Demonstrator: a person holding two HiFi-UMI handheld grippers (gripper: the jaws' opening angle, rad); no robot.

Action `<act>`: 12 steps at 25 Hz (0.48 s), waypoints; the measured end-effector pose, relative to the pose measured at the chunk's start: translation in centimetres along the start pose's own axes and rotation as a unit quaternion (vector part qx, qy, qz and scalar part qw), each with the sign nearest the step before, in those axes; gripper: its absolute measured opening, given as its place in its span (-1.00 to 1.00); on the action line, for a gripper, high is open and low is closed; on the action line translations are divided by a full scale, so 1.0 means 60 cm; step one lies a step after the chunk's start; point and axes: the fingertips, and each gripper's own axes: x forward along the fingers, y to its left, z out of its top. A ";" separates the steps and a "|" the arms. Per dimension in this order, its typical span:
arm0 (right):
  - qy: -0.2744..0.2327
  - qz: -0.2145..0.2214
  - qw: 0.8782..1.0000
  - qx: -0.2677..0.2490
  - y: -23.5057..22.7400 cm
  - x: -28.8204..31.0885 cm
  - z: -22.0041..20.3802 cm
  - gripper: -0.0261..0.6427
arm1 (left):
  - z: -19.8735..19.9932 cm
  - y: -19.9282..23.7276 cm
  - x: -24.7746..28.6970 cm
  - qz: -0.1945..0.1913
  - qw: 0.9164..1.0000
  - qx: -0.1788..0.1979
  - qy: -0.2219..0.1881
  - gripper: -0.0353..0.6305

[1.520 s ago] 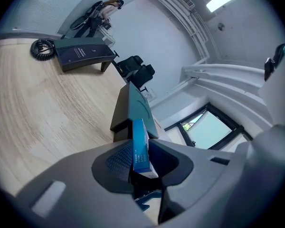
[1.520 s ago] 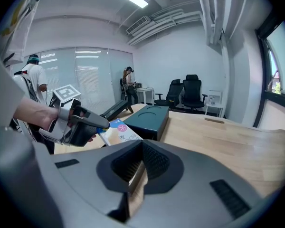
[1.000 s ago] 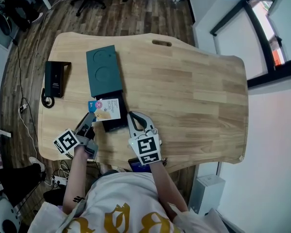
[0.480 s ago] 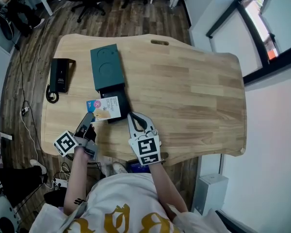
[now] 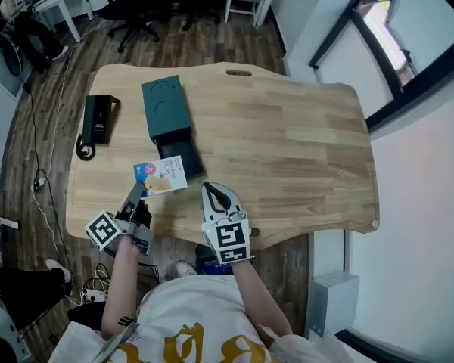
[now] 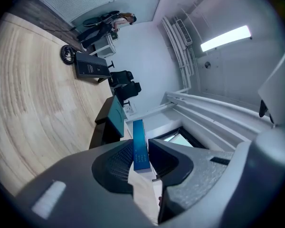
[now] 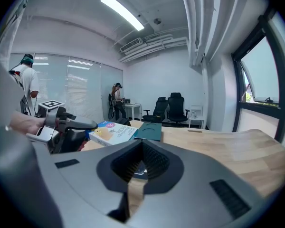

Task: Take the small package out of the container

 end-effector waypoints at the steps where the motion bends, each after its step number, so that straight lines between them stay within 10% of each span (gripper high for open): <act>1: -0.004 -0.007 1.000 0.000 0.000 -0.008 0.002 -0.91 | -0.003 -0.008 -0.004 -0.006 1.000 0.003 0.001 -0.59; 12: -0.043 -0.030 0.999 0.011 0.025 -0.079 0.029 -0.91 | -0.013 -0.067 -0.073 -0.046 0.999 0.009 -0.013 -0.59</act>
